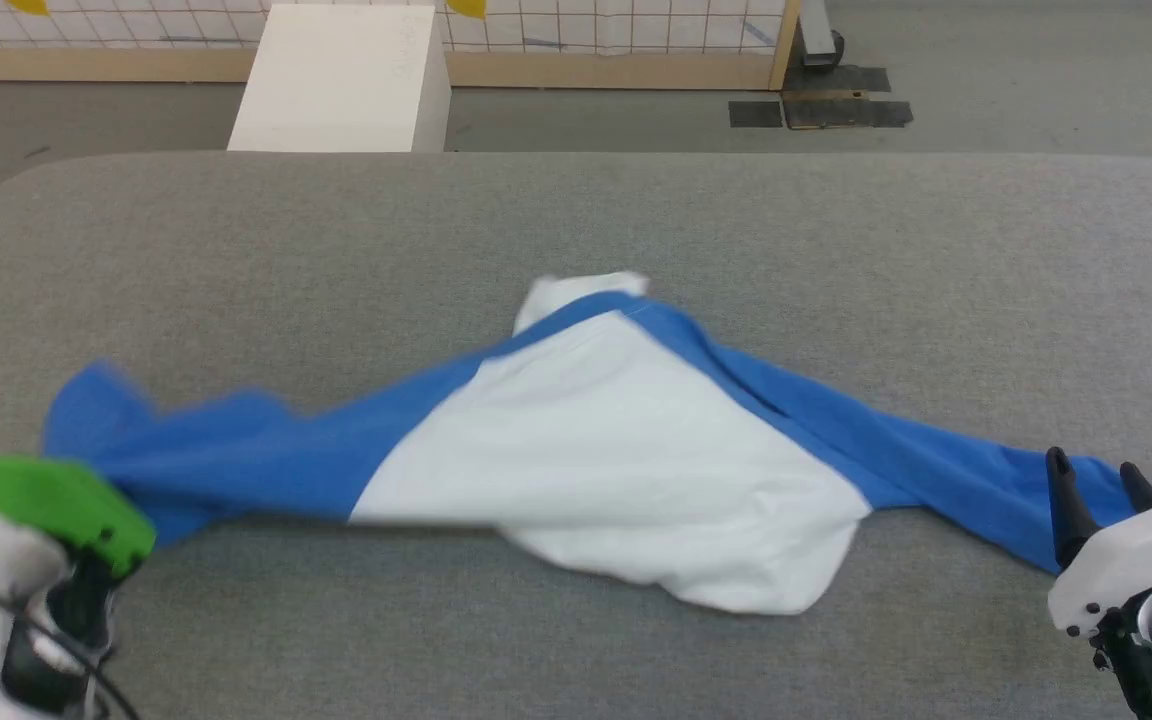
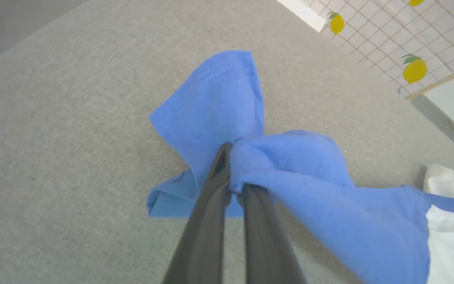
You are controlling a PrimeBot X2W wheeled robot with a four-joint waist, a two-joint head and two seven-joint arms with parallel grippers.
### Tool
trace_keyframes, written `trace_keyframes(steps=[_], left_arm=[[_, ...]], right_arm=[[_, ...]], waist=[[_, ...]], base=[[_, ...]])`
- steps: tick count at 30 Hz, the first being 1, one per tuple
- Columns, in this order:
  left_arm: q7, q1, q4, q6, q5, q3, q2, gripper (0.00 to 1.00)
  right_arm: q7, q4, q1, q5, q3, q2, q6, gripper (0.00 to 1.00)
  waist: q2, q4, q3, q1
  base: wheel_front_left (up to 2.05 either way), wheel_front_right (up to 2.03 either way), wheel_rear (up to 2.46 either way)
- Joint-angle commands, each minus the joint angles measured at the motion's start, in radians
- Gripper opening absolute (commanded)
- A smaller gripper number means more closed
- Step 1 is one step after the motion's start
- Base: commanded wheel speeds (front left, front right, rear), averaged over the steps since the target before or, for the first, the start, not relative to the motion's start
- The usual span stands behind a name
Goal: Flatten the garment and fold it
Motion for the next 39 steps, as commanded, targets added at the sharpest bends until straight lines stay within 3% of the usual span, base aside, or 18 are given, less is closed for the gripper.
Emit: trace_keyframes(steps=[1,4,5,6,7,11,17,21,30,39], left_arm=[[0.011,0.056,0.001,0.024,-0.021,0.017,0.003,0.0],[0.031,0.116,-0.003,0.035,-0.058,0.031,-0.022,0.0],[0.037,0.129,-0.006,0.031,-0.069,0.027,-0.033,0.34],[0.041,0.136,-0.01,0.027,-0.075,0.022,-0.041,0.84],[0.039,0.139,-0.014,0.021,-0.084,0.02,-0.055,1.0],[-0.034,0.128,-0.048,-0.012,-0.082,0.04,-0.078,1.0],[-0.371,0.132,-0.136,-0.094,0.103,0.046,-0.061,1.0],[-0.556,0.154,-0.121,-0.103,0.224,0.004,-0.092,1.0],[-0.61,0.149,-0.066,-0.134,0.336,-0.071,-0.178,1.0],[-0.613,0.092,-0.034,-0.172,0.371,-0.087,-0.224,1.0]], right_arm=[[-0.007,0.001,-0.008,0.004,0.003,0.0,-0.001,1.0],[-0.007,0.002,-0.01,0.001,0.007,0.0,-0.001,1.0],[-0.007,0.002,-0.01,-0.001,0.007,0.0,-0.001,1.0],[-0.006,0.002,-0.009,-0.003,0.006,0.0,-0.001,1.0],[-0.006,0.002,-0.008,-0.005,0.005,0.0,-0.001,1.0],[-0.003,0.001,-0.009,-0.009,0.013,0.0,-0.001,1.0],[0.009,-0.023,-0.028,-0.016,0.068,0.0,-0.001,1.0],[0.033,-0.034,-0.069,-0.023,0.136,0.0,-0.001,1.0],[0.267,0.086,-0.239,-0.109,0.413,-0.07,-0.001,1.0],[0.448,0.221,-0.347,-0.147,0.565,-0.159,-0.001,1.0]], waist=[[0.0,0.004,0.001,0.0],[0.0,0.005,0.008,0.0],[0.0,0.006,0.009,0.0],[0.0,0.007,0.01,0.0],[0.0,0.009,0.011,0.0],[0.0,0.013,0.005,0.0],[0.0,0.012,-0.006,0.0],[0.0,0.018,-0.002,0.0],[0.0,0.055,0.061,0.0],[0.0,0.094,0.116,0.0]], base=[[0.0,0.0,0.0],[0.0,0.0,0.0],[0.0,0.0,0.0],[0.0,0.0,0.0],[0.0,0.0,0.0],[0.0,0.0,0.0],[0.0,0.0,0.0],[0.0,0.0,0.0],[0.0,0.0,0.0],[0.0,0.0,0.0]])
